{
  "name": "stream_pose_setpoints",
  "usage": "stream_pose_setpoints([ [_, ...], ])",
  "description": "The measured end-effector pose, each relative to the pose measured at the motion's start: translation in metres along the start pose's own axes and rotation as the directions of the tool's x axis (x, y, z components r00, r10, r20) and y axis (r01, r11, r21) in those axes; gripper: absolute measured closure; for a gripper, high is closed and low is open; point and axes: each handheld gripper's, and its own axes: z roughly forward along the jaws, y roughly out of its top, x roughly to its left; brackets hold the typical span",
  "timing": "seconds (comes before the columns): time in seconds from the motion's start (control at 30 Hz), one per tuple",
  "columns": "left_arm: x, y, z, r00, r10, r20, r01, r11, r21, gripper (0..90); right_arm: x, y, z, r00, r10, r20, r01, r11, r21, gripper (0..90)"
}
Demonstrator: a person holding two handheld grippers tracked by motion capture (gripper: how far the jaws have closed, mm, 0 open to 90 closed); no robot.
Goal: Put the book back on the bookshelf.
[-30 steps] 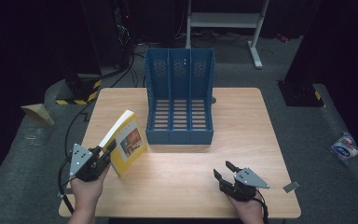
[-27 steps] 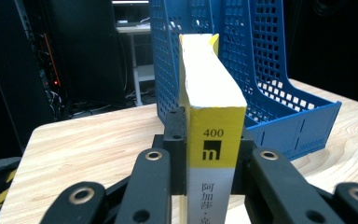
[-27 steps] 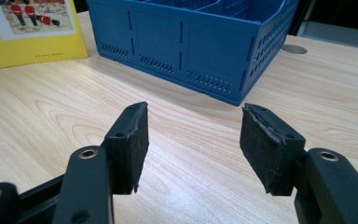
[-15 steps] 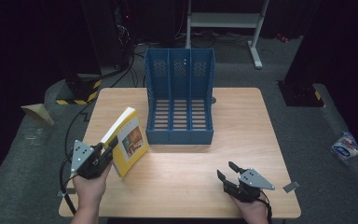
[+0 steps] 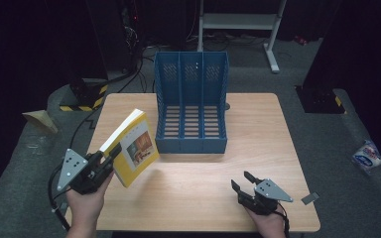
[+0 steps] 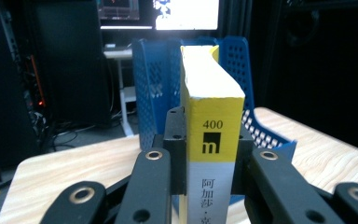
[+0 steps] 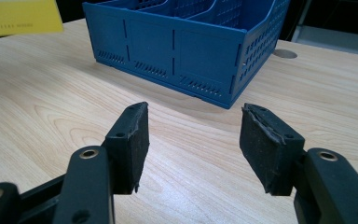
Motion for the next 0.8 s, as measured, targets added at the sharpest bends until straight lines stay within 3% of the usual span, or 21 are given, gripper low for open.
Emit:
stream_pose_setpoints([
  [0.3, -0.004, 0.025, 0.006, 0.9996, -0.029, -0.005, 0.029, 0.9995, -0.013, 76.3, 0.001, 0.001, -0.002, 1.0000, -0.002, 0.000, 0.002, 1.0000, -0.006, 42.2],
  [0.47, -0.002, 0.039, 0.020, 0.9957, -0.092, 0.010, 0.092, 0.9955, -0.022, 76.3, 0.002, 0.000, -0.001, 1.0000, -0.002, -0.002, 0.002, 1.0000, -0.008, 42.2],
  [0.8, -0.008, 0.074, 0.061, 0.9963, -0.085, -0.018, 0.084, 0.9958, -0.037, 76.3, -0.001, 0.000, -0.002, 1.0000, 0.002, 0.004, -0.002, 0.9998, -0.020, 42.3],
])
